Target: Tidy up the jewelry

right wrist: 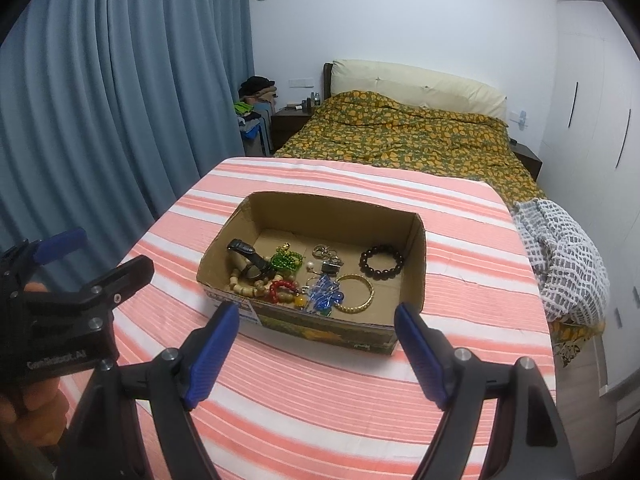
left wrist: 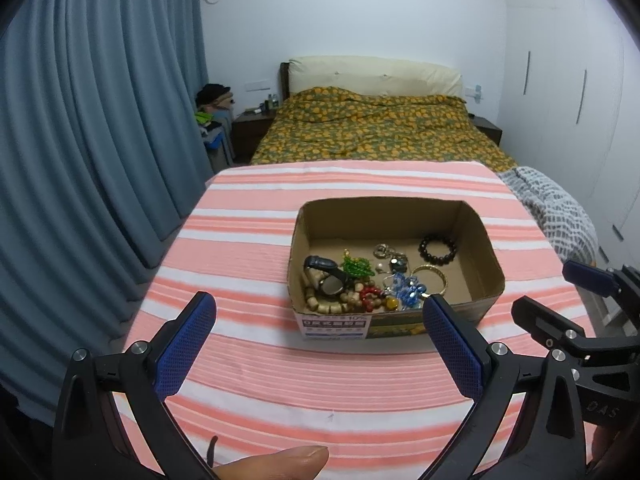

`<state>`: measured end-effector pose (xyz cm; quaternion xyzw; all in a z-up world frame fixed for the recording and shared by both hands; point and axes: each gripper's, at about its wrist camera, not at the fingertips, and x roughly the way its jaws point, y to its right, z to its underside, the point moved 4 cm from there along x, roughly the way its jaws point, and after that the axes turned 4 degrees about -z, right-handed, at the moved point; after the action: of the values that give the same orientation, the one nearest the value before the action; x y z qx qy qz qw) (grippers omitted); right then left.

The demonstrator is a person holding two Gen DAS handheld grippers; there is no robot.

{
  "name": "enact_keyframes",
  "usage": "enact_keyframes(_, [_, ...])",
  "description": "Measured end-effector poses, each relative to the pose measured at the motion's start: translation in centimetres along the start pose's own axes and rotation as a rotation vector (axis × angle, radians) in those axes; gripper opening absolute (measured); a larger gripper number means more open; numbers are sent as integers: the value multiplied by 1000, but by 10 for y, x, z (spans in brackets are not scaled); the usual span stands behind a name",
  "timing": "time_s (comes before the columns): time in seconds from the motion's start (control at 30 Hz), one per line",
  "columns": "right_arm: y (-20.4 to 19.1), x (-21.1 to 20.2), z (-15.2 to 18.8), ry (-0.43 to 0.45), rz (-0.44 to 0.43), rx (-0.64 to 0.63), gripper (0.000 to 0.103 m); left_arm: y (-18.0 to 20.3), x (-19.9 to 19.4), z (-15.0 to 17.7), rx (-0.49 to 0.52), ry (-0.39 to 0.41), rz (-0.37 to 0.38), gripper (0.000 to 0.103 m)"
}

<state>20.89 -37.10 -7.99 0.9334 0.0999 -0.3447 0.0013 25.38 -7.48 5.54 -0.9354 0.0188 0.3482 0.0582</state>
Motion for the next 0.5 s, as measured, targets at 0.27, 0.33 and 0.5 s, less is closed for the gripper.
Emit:
enact_keyframes(0.27, [-2, -5, -2, 4, -3, -4, 82, -5, 2, 0, -3, -5, -17, 103])
enact_keyframes(0.33, [-2, -6, -2, 5, -2, -5, 82, -6, 3, 1, -4, -8, -18, 103])
enact_keyframes(0.5, [-4, -9, -4, 7, -4, -7, 82, -5, 3, 1, -4, -12, -20, 103])
